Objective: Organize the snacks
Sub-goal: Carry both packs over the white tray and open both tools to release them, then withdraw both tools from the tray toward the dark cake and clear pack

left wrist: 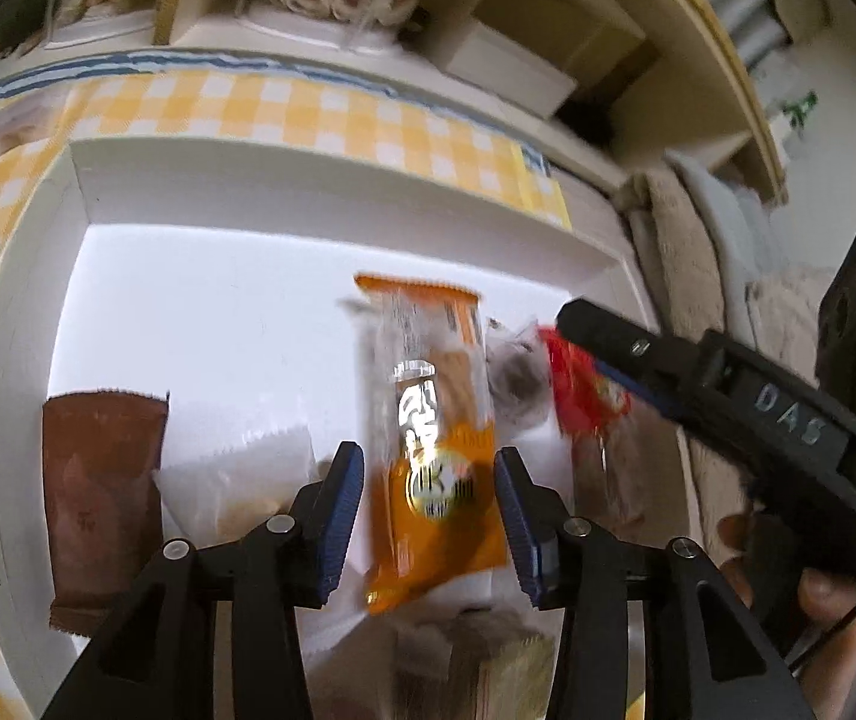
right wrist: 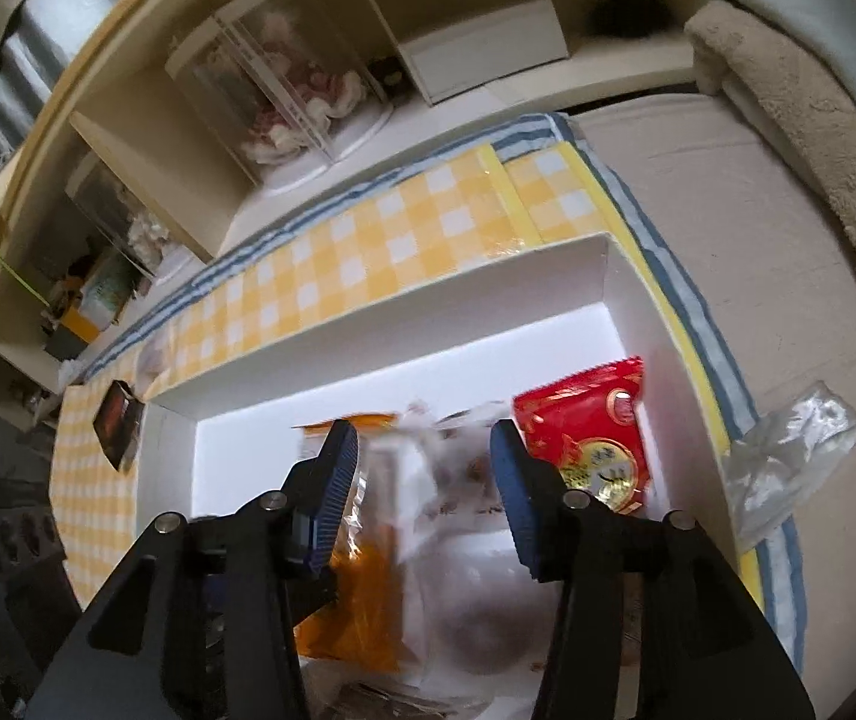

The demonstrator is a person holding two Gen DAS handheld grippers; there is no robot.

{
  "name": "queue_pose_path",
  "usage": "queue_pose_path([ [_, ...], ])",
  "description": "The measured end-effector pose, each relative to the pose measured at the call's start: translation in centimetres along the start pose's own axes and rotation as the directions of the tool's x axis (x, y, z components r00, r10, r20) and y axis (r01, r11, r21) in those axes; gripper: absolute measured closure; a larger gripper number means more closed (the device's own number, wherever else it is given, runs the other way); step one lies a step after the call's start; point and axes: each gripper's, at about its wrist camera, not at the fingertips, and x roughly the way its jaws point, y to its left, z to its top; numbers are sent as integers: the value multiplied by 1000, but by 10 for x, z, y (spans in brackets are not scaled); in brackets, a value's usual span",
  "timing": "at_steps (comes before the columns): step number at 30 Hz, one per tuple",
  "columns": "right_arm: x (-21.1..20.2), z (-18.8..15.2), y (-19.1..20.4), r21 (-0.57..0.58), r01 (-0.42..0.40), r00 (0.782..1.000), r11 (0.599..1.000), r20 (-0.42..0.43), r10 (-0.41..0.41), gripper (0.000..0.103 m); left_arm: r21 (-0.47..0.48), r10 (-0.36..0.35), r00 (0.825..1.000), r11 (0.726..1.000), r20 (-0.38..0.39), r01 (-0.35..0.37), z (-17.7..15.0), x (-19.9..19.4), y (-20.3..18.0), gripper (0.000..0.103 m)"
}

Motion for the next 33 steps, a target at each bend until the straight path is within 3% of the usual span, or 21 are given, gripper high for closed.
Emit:
queue_pose_path([
  [3,-7,-3,-5,-2,5,1000,1000,-2,-5,55,12,7,1000,1000,-24,-7,0,5,-5,70],
  [12,-30,-16,-14,-10,1,1000,1000,-10,-1,55,25,14,1000,1000,-17,-13,4,15,-13,72],
  [14,-31,-18,-15,-11,-3,1000,1000,-12,2,55,39,24,1000,999,-6,-24,0,10,-12,67],
  [16,-33,-20,-14,-17,-6,1000,1000,-12,5,55,52,30,1000,998,1,-30,-2,4,-12,53],
  [20,-39,-22,-9,-34,0,1000,999,-5,0,55,91,57,998,994,12,-58,-6,-12,-11,48],
  [24,-51,-26,-2,-64,7,1000,998,17,-5,55,133,85,996,987,27,-88,-12,-30,-14,34],
  [28,-61,-32,6,-101,33,999,994,31,-30,42,165,105,994,980,42,-111,-17,-52,-15,19],
  [31,-69,-36,12,-118,49,998,992,41,-44,38,172,115,992,977,60,-124,-21,-69,-15,6],
  [33,-74,-38,16,-121,68,997,990,53,-62,31,177,118,990,976,77,-130,-24,-82,-14,2],
])
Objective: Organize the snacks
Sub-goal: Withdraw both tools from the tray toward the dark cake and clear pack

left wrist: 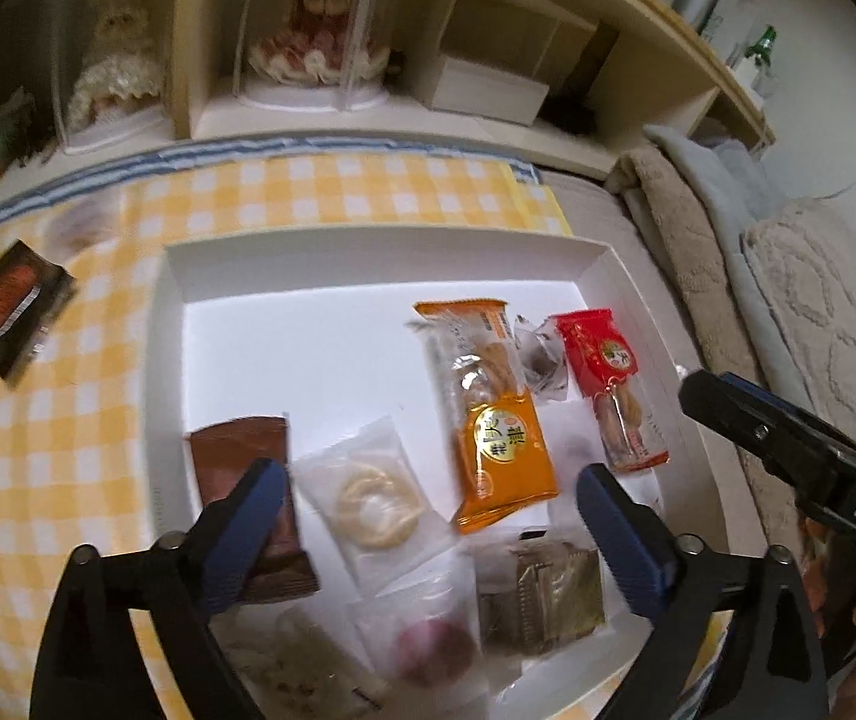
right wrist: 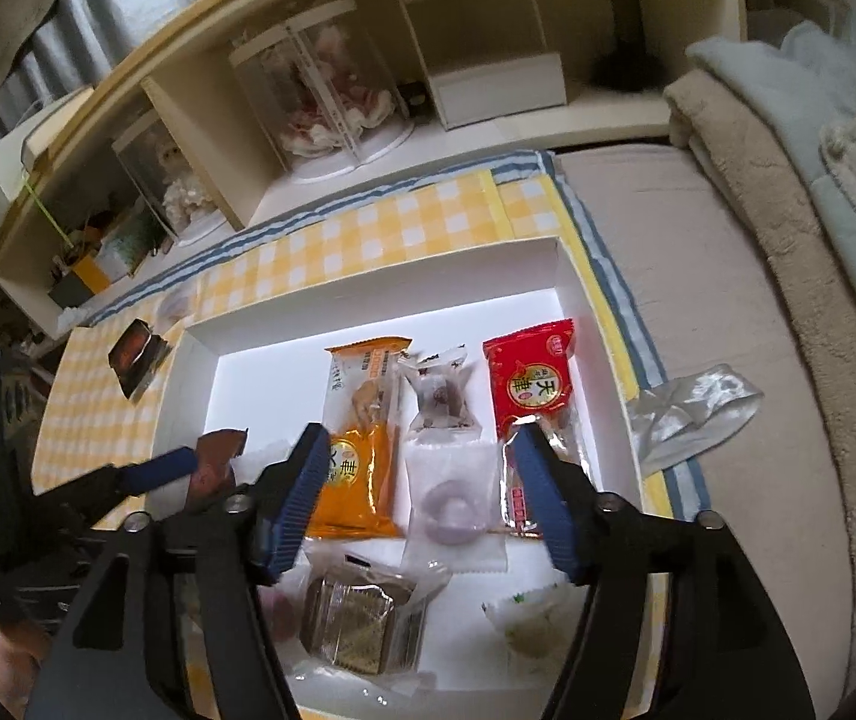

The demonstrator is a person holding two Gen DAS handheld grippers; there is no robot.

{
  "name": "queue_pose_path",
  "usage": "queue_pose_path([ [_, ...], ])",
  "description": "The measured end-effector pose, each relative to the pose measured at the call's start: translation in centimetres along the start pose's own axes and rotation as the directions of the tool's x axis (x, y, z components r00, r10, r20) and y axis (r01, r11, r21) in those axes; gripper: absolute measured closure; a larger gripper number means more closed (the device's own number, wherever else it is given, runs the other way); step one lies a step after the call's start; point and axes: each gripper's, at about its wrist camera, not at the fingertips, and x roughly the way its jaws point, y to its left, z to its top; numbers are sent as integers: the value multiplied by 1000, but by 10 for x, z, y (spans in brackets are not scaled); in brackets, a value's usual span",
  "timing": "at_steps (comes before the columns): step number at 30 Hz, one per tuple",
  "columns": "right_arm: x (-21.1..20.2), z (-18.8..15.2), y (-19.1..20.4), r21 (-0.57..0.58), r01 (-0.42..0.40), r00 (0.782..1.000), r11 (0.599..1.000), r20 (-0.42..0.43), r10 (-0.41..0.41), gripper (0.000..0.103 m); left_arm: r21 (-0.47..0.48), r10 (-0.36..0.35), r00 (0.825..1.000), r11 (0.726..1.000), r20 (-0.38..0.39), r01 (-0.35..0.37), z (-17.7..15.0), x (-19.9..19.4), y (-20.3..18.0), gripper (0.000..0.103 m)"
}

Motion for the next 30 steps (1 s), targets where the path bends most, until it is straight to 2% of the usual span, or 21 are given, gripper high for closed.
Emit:
queue_pose_path([
  [2,-6,-2,3,-7,19,1000,1000,12,-18,23,6,7,1000,1000,13,-7,-1,-13,3,0],
  [7,-19,-4,10,-26,85,996,996,27,-84,17,9,35,999,999,42,-35,-4,-41,14,0],
  [10,-28,-4,15,-37,106,994,994,40,-105,2,11,35,998,999,55,-35,-3,-56,21,0],
  [11,-31,-5,18,-46,119,992,992,47,-117,0,12,37,997,999,61,-38,-3,-62,24,0],
  [21,-46,-11,43,-82,179,983,980,64,-174,0,63,57,994,996,95,-63,-3,-105,47,0],
  [27,-50,-6,57,-68,182,980,981,94,-175,0,53,49,990,997,129,-56,1,-132,73,0],
  [30,-52,-2,69,-70,151,984,986,108,-143,0,54,52,989,997,140,-60,3,-144,87,0],
])
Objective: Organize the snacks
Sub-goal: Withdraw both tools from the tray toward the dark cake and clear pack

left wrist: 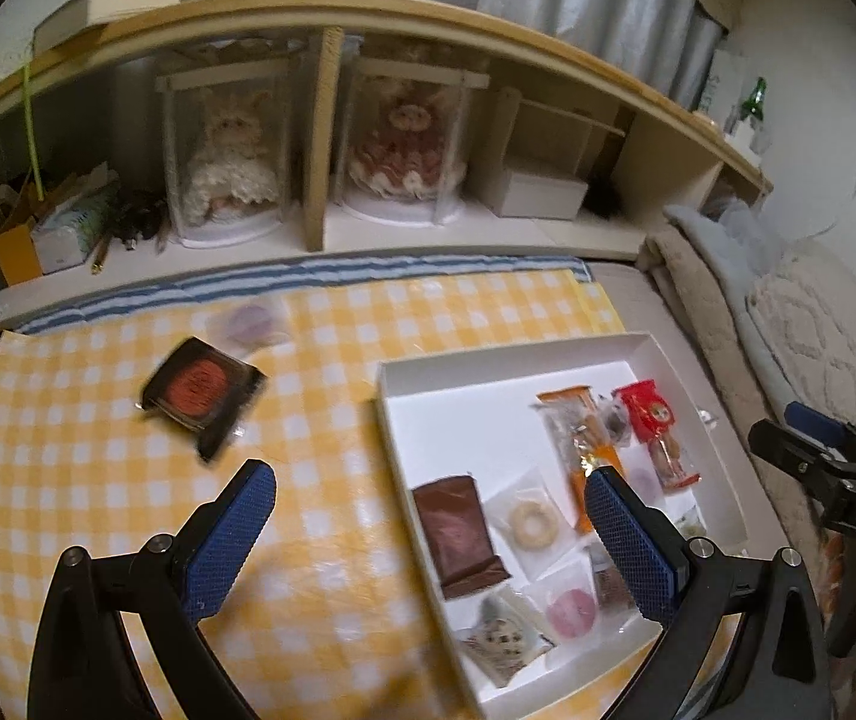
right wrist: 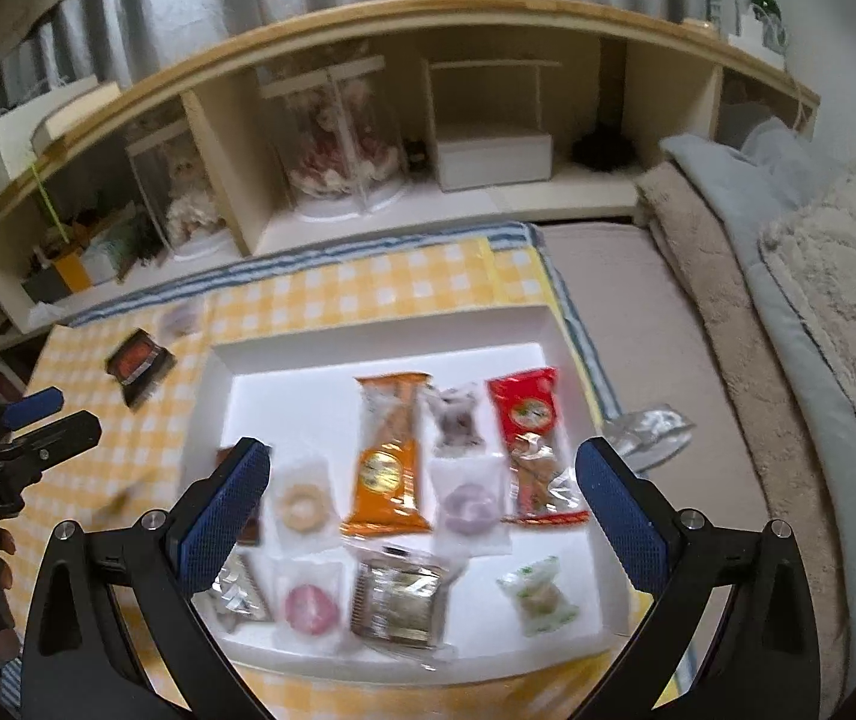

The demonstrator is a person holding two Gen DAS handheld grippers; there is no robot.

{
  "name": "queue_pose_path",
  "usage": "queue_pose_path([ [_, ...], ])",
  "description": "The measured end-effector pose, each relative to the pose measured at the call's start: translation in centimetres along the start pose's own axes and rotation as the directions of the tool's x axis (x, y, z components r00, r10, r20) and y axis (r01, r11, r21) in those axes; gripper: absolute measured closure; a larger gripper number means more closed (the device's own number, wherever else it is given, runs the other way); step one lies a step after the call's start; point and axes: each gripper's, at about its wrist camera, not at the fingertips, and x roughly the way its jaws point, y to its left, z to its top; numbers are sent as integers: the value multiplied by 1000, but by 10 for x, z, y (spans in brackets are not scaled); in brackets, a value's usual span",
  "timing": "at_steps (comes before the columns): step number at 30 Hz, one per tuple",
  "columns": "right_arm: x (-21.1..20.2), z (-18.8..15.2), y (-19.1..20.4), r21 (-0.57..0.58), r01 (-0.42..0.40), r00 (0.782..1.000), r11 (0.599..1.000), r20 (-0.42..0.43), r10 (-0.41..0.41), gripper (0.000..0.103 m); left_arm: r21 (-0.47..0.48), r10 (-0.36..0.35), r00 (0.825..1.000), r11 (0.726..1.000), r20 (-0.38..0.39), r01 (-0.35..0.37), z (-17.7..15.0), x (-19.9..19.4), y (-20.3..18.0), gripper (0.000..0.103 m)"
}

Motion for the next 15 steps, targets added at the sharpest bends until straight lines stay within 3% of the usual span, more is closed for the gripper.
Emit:
queue_pose_path([
  [15,6,28,59,-33,-108,993,994,42,110,0,-5,74,996,997,54,-74,17,-38,84,0],
])
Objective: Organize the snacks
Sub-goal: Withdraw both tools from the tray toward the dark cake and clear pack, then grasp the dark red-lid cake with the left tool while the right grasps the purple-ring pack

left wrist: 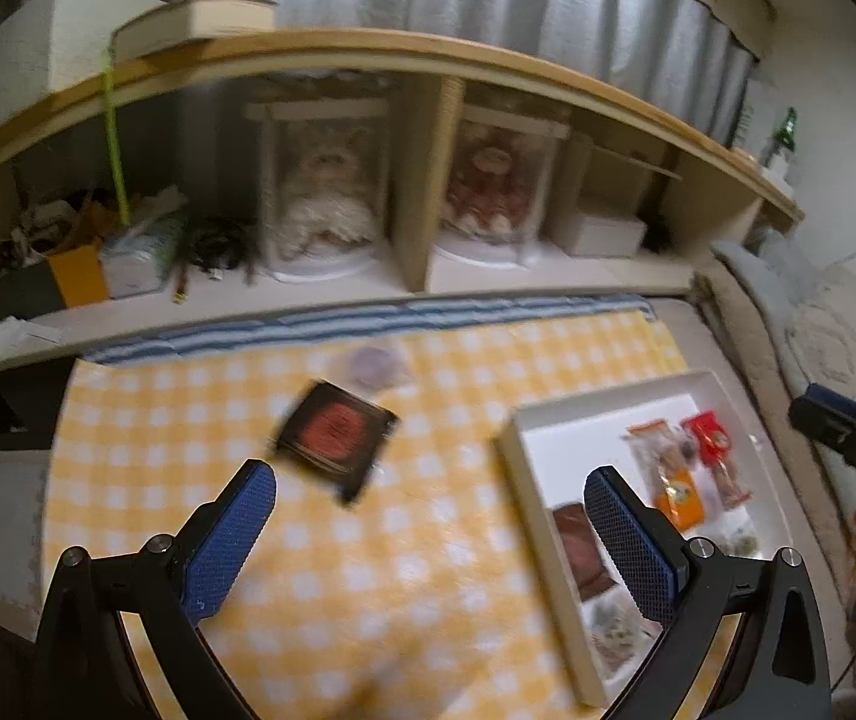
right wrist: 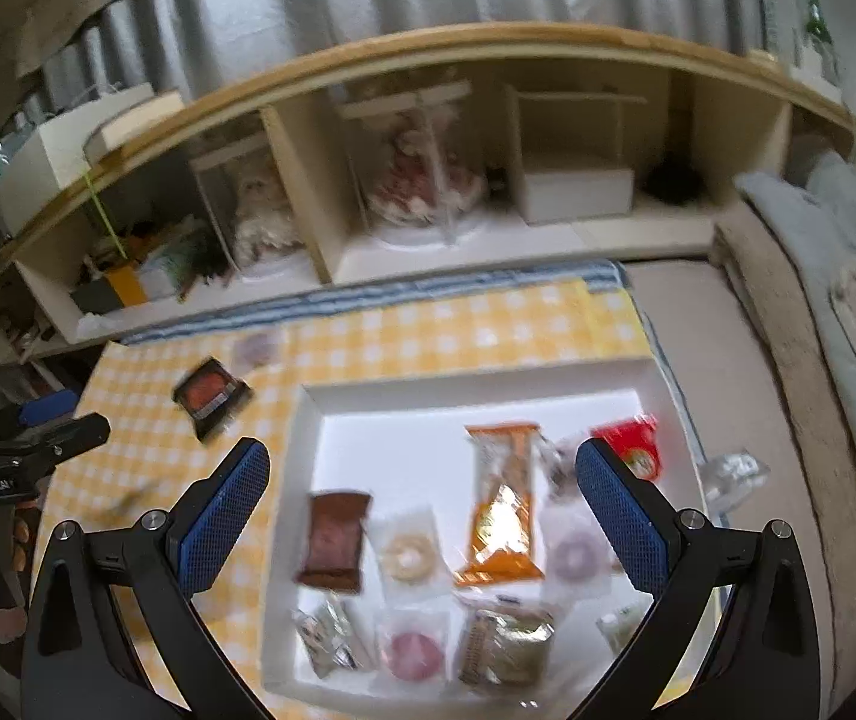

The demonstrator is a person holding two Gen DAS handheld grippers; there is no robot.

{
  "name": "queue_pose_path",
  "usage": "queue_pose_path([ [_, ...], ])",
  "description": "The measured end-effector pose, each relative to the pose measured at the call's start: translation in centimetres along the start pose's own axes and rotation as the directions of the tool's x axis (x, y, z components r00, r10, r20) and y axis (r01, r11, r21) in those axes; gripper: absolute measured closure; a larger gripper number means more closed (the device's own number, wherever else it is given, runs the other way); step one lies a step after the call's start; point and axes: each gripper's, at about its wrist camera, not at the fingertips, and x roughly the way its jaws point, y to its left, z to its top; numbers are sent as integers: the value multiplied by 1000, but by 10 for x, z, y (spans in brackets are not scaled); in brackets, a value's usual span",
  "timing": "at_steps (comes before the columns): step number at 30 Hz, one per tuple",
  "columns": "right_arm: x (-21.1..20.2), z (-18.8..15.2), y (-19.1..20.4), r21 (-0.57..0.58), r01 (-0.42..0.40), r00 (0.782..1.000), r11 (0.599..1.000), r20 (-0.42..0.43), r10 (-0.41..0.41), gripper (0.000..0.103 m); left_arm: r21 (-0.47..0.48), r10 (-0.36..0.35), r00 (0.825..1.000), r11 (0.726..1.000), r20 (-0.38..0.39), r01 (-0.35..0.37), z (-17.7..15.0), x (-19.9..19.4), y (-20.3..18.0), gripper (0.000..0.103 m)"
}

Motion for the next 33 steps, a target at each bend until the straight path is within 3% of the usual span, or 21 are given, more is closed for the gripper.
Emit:
queue_pose_path([
  [8,34,43,41,-78,-37,999,996,24,39,0,-20,79,997,997,1,-79,23,24,43,0],
  [19,109,78,100,-149,-99,995,984,-23,96,0,-119,155,980,978,-127,-170,47,150,44,0],
  [23,140,82,111,-147,-103,994,984,-63,95,0,-51,195,968,977,-160,-205,48,191,31,0],
  [28,175,83,112,-83,-121,987,989,-117,111,0,104,319,931,947,-176,-305,40,231,19,0],
  [33,200,83,119,-96,-110,983,989,-155,95,0,142,317,934,945,-163,-296,30,226,26,0],
])
